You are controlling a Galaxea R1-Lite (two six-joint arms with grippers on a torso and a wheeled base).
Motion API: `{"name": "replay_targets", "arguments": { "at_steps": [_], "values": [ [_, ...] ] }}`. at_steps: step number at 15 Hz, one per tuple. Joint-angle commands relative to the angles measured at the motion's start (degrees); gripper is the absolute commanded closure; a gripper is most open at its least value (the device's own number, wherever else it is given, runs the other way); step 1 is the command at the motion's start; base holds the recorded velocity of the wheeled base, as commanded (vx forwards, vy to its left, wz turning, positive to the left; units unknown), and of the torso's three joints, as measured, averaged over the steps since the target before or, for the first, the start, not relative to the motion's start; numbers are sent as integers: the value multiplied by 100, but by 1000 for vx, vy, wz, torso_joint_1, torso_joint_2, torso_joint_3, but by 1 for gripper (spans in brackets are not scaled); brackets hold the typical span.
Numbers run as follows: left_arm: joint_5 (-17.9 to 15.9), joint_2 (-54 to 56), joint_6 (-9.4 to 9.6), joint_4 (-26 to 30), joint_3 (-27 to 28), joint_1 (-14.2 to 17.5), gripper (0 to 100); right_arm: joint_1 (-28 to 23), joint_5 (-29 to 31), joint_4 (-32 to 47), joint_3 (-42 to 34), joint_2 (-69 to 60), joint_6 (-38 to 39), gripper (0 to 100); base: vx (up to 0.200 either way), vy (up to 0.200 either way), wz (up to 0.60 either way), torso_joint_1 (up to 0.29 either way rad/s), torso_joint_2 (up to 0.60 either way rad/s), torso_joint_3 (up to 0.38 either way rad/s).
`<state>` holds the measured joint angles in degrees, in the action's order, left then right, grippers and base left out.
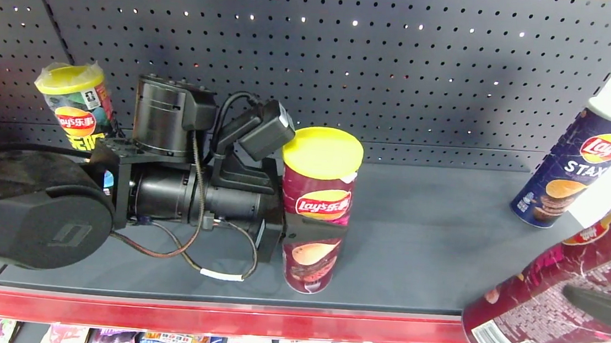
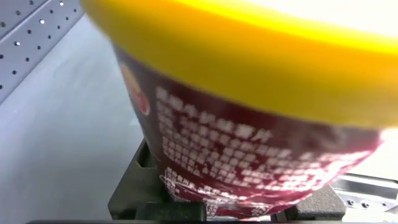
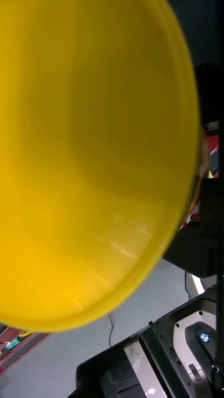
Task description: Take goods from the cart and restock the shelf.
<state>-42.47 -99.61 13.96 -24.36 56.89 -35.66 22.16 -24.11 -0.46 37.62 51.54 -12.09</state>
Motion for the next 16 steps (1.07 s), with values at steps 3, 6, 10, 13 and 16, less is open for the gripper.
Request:
{"name": "replay_targets", "arguments": {
  "at_steps": [3,6,10,13,16],
  "values": [
    [-7,64,-7,19,-126,-20,100,69,-14,-15,158,313,-4,100,0,0,0,0,0,0],
    [11,100,-157,19,-135,-20,100,104,-41,-24,281,576,-12,100,0,0,0,0,0,0],
    [143,100,-209,19,-135,-20,100,104,-32,-59,826,1227,-30,100,0,0,0,0,0,0],
    [143,100,-244,10,-179,-82,100,368,-6,-59,1142,1587,-12,100,0,0,0,0,0,0],
    [143,135,-253,1,-258,-91,100,438,-6,-68,1494,1983,-12,100,0,0,0,0,0,0]
  ]
}}
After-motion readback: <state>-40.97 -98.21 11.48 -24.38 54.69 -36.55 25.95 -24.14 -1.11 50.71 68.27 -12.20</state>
